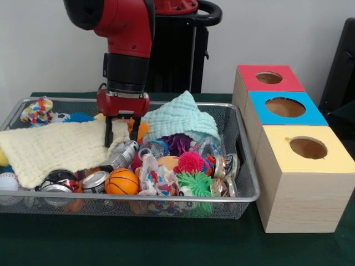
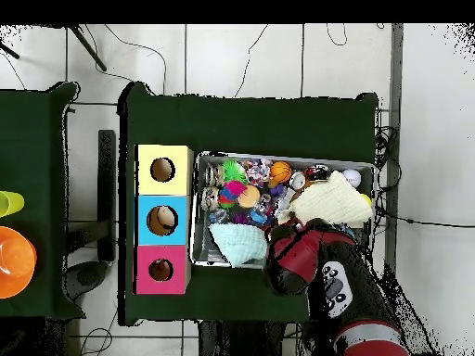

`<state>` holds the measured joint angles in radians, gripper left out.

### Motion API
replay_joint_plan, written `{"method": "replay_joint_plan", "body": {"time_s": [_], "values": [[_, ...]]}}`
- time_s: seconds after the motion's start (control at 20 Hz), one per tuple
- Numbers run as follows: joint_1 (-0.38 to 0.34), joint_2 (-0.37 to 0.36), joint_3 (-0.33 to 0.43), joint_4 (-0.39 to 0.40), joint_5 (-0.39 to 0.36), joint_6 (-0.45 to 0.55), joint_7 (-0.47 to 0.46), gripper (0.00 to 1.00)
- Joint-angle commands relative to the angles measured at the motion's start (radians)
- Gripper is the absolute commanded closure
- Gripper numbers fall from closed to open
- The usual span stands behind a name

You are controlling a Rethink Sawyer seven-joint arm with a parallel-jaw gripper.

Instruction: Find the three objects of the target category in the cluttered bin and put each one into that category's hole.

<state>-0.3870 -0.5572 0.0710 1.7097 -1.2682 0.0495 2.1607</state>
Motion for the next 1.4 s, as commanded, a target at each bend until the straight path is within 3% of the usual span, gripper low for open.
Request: {"method": "replay_joint_plan", "body": {"time_s": [0.05, 0.1, 0.15, 0.8, 0.9, 0.95, 1.2, 1.4], "values": [[-0.116, -0.028, 0.177, 0.074, 0.055, 0.212, -0.355, 0.0], [-0.132, -0.029, 0.198, 0.078, 0.059, 0.214, -0.355, 0.0], [-0.124, -0.032, 0.195, 0.073, 0.045, 0.216, -0.33, 1.0], [-0.167, -0.035, 0.228, 0.085, 0.05, 0.298, -0.402, 1.0], [-0.211, -0.05, 0.272, 0.116, 0.09, 0.332, -0.465, 1.0], [-0.25, -0.085, 0.325, 0.162, 0.127, 0.34, -0.509, 1.0], [-0.369, -0.425, 0.49, 0.434, 0.43, 0.5, -0.697, 1.0], [-0.455, -0.594, 0.623, 0.55, 0.64, 0.61, -0.801, 1.0]]}}
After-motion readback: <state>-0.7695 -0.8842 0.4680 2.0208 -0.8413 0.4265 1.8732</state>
